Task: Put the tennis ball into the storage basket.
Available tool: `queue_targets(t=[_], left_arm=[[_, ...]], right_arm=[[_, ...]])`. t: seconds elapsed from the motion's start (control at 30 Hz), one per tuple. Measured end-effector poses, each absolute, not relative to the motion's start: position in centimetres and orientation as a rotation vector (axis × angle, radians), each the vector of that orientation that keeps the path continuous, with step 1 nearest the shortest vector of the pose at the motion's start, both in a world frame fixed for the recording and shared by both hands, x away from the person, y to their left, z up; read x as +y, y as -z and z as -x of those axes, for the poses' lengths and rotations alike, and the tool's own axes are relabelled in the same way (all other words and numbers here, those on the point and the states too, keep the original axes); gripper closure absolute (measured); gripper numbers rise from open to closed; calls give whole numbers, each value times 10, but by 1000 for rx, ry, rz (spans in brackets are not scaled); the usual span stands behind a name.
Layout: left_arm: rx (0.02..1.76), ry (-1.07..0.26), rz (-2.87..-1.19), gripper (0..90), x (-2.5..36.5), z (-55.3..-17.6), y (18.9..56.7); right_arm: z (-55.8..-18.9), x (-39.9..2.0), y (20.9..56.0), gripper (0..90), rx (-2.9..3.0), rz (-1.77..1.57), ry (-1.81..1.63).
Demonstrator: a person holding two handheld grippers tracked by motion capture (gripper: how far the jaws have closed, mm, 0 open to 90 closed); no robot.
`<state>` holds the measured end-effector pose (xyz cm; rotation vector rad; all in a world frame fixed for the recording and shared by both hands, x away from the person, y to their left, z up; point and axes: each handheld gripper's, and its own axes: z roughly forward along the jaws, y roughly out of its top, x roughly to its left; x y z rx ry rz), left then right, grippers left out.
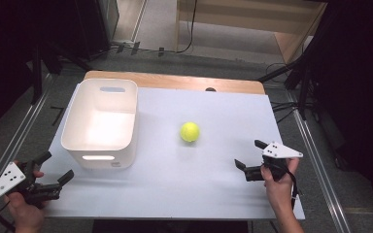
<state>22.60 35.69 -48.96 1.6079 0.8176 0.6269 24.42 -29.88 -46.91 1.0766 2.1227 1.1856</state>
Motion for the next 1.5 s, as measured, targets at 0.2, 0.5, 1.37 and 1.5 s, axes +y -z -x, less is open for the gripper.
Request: queue_targets(t=[0.2, 0.5, 1.37, 1.5], left_arm=[[812, -627, -1617, 0, 357, -226, 490], [803, -606, -1613, 0, 358, -226, 490], [793, -589, -1608, 0, 359, -226, 490], [789, -591, -1611, 0, 358, -226, 490]], right_arm=[[-261, -285, 463, 0, 2190, -1048, -1134], [-285, -263, 460, 0, 2298, -1012, -1084], [-341, -214, 454, 0, 2444, -1004, -962], [-349, -207, 454, 0, 2455, -997, -939]])
